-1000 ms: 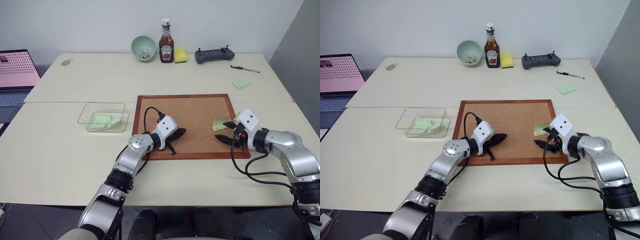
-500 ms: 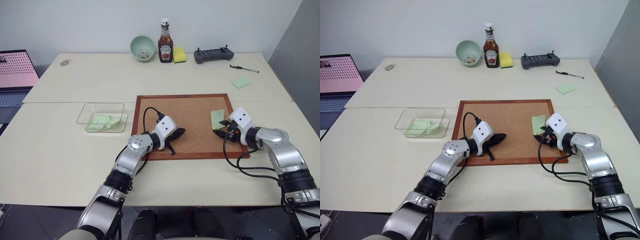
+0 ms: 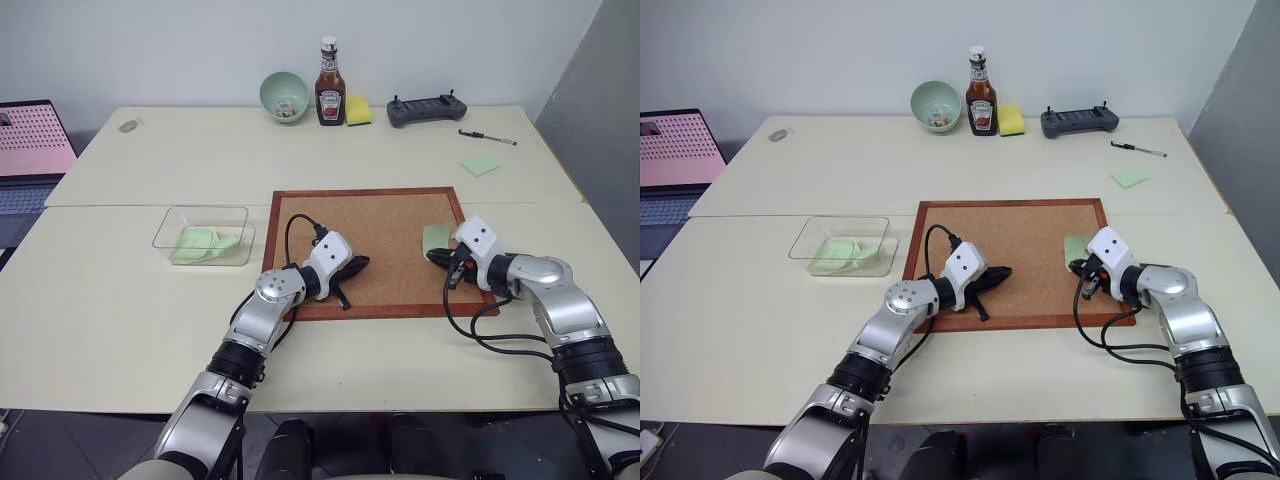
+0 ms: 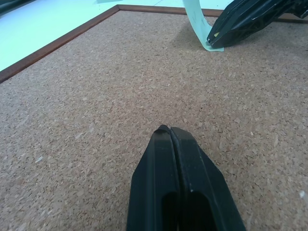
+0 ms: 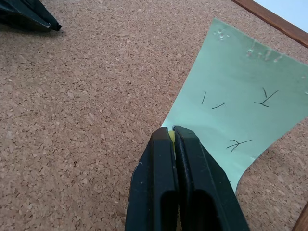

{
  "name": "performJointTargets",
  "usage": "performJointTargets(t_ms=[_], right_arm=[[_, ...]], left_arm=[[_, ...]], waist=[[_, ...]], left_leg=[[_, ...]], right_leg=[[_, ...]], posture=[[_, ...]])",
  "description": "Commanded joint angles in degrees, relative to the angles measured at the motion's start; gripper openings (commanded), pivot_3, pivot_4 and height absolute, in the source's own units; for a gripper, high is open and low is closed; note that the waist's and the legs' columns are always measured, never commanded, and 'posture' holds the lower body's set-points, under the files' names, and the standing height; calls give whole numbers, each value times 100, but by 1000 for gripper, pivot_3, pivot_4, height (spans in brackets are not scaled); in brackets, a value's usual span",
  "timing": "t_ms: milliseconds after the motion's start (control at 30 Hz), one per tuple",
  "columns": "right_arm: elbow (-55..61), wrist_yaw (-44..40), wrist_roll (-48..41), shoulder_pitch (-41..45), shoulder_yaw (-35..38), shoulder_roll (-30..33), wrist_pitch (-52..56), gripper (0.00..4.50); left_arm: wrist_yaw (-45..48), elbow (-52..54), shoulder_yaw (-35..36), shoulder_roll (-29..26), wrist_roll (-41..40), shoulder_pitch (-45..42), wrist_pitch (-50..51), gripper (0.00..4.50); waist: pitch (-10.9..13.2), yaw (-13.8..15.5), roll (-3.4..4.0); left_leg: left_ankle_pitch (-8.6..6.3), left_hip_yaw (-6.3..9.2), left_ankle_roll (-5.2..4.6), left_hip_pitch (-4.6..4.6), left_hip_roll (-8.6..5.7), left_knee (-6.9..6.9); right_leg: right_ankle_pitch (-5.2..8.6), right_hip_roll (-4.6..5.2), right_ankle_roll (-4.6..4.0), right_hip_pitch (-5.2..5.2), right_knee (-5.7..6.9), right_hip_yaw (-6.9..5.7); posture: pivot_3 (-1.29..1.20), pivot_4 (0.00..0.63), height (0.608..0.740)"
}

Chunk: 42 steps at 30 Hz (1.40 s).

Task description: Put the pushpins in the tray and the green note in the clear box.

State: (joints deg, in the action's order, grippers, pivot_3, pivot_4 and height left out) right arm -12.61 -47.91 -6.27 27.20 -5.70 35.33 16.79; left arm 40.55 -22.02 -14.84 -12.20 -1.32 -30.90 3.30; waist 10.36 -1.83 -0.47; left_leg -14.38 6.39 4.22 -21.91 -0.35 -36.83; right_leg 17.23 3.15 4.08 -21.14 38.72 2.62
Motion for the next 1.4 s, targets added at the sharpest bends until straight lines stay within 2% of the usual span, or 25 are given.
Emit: performJointTargets(t_ms=[33,467,533,600,867,967,1200,1400], right_arm=[[582,-154,-93,118,192,192,-123,11],[1339,-528,146,-92,-34,567,-470,11],[1357,-514,166,-95,-51,542,-481,0],[1356,-500,172,-84,-64,515,-476,0],[1307,-479,223,-18,-153,429,-560,0],[1278,-464,254,3,-177,419,-601,0],[1292,-471,295,47,-227,330,-632,0],[1326,-486,286,88,-227,286,-604,0]], left_arm=[[-73,-133,-15,-27,103,167,197,0],[-234,34,337,151,-201,-23,402,0],[-145,287,465,211,-458,-12,614,369],[-64,486,528,237,-643,10,811,510],[-138,969,815,313,-1053,144,1395,2158],[-11,1172,860,317,-1229,219,1453,2633],[373,1103,243,-224,-380,332,-237,4040],[281,617,216,-112,-207,63,-764,4040]], waist=[[0,0,0],[2,2,-4],[4,0,-7],[10,-8,-15],[14,-1,-21],[14,-2,-22],[15,2,-22],[15,13,-23]], left_leg=[[0,0,0,-1,0,0],[0,1,0,-2,-1,1],[0,1,0,-2,0,1],[0,1,0,-3,0,1],[0,5,1,-42,0,1],[0,6,1,-45,0,0],[0,6,2,-46,1,2],[0,7,1,-49,-1,1]], right_leg=[[0,0,0,-1,0,0],[0,1,1,0,-2,-1],[0,0,1,-1,-2,-1],[0,0,1,-4,0,-1],[-1,0,-1,-32,-7,-5],[-1,0,-1,-36,-8,-6],[-1,0,-2,-38,-9,-6],[-1,1,-2,-37,-12,-8]], posture=[[0,150,740],[0,150,740],[0,150,740],[0,150,740],[0,150,740],[0,150,740],[0,150,740],[0,150,740]])
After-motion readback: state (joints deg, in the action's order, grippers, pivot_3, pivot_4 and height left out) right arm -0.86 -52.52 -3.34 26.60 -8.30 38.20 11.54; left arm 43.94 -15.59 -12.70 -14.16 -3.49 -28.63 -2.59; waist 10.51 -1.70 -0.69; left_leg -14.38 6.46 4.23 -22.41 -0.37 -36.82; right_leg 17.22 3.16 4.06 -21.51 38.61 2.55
